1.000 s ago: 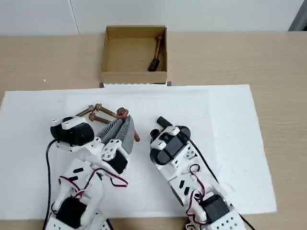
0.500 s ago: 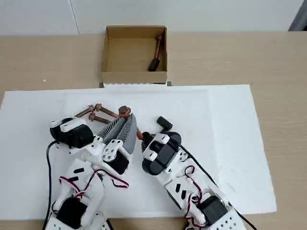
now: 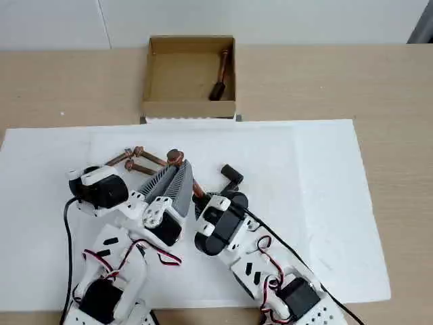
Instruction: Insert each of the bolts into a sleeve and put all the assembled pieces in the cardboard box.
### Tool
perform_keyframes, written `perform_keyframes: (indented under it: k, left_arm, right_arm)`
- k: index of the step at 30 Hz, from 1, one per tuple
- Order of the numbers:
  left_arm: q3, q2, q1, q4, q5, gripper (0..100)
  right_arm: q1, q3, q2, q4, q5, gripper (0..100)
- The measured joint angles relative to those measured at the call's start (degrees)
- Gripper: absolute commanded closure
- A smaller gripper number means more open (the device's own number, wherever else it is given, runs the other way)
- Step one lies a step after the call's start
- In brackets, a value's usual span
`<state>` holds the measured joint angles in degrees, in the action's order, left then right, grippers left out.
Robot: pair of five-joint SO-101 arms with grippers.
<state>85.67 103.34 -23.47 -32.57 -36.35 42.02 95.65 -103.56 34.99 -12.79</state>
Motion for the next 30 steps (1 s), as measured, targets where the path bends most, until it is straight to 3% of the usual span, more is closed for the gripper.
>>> perform_keyframes:
  k: [30]
  left_arm:
    - [4.22,0.26,-1.23,0.18,-0.18,100]
  right_arm:
    - [-0.88,-0.26,0.18,0.00,0.00,99.5]
